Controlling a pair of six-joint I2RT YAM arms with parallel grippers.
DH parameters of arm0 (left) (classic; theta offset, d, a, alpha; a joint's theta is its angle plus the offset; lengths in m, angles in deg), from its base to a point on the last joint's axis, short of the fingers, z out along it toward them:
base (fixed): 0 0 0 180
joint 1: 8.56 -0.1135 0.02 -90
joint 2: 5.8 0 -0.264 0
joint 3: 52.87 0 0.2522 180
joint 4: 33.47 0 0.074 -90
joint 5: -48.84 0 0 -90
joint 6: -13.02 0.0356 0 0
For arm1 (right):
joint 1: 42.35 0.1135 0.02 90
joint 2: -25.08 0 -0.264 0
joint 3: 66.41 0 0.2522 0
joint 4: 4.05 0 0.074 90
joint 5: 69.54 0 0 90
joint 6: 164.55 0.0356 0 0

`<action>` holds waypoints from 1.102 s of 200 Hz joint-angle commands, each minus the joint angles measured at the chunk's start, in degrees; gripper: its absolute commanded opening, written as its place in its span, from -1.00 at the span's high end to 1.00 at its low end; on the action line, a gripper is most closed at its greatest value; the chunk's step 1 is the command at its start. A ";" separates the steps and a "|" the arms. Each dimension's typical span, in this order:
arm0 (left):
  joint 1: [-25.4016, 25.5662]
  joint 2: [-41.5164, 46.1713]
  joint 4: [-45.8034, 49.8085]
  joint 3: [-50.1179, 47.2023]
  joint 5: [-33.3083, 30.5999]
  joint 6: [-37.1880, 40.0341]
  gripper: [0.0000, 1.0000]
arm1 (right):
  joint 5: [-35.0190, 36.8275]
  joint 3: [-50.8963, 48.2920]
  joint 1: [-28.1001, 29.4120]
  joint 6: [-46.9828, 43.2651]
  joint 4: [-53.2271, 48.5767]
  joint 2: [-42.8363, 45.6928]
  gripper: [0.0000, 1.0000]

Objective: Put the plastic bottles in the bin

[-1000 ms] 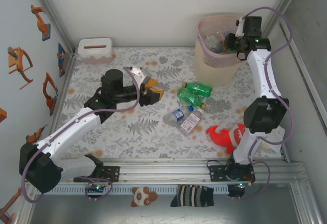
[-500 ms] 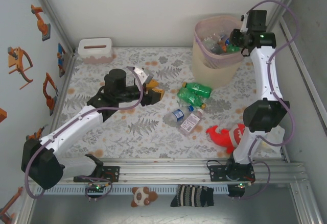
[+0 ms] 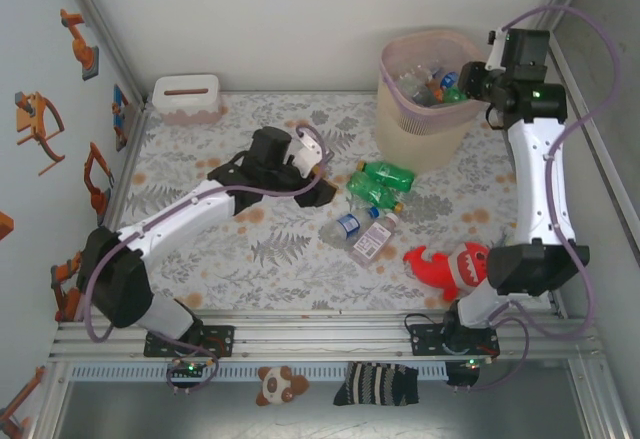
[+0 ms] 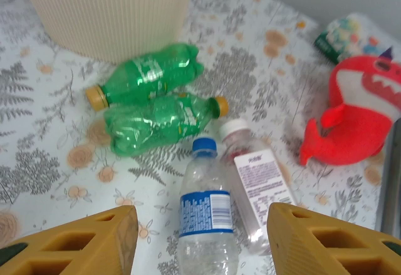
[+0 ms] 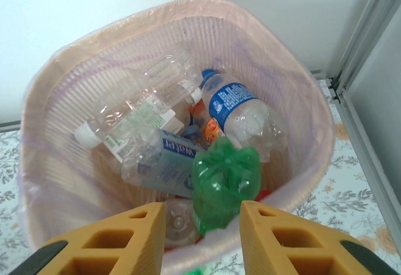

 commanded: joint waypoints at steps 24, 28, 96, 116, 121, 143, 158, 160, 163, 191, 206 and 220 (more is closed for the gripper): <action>4.75 -7.32 13.57 6.17 -6.63 4.87 -0.28 | 0.17 -6.40 -0.33 0.54 1.60 6.63 0.28; 5.18 -8.06 14.42 6.59 -7.15 4.87 -0.31 | 0.32 -6.86 -0.36 0.53 1.65 7.10 0.27; 9.51 -18.67 21.56 11.11 -12.85 4.43 -0.53 | 0.55 -11.50 -0.37 -0.12 1.25 11.37 0.26; 9.66 -21.28 22.60 12.84 -13.25 4.34 -0.53 | 0.45 -11.97 -0.37 -0.14 1.17 11.85 0.26; 9.69 -21.88 22.85 13.26 -13.33 4.34 -0.53 | 0.44 -12.11 -0.34 -0.25 1.19 11.88 0.25; 9.69 -24.62 24.41 15.23 -14.41 4.43 -0.54 | 0.51 -12.64 -0.36 -0.38 1.16 12.40 0.25; 9.69 -26.40 25.66 16.56 -14.19 4.85 -0.53 | 0.47 -12.86 -0.34 -0.41 1.16 12.62 0.25; 9.69 -26.53 25.84 16.65 -14.12 4.95 -0.53 | 0.44 -12.86 -0.34 -0.39 1.16 12.59 0.25; 9.69 -26.90 26.03 16.80 -14.07 5.02 -0.53 | 0.51 -12.91 -0.32 -0.39 1.16 12.57 0.25; 9.82 -28.94 26.88 16.93 -15.20 5.71 -0.49 | 0.33 -13.35 -0.37 -0.41 1.29 12.75 0.25; 9.86 -29.71 26.97 16.59 -16.12 6.31 -0.46 | 0.30 -13.73 -0.38 -0.22 1.55 12.92 0.25; 9.85 -30.29 27.03 16.43 -16.52 6.75 -0.38 | 0.21 -13.89 -0.39 -0.13 1.57 13.02 0.25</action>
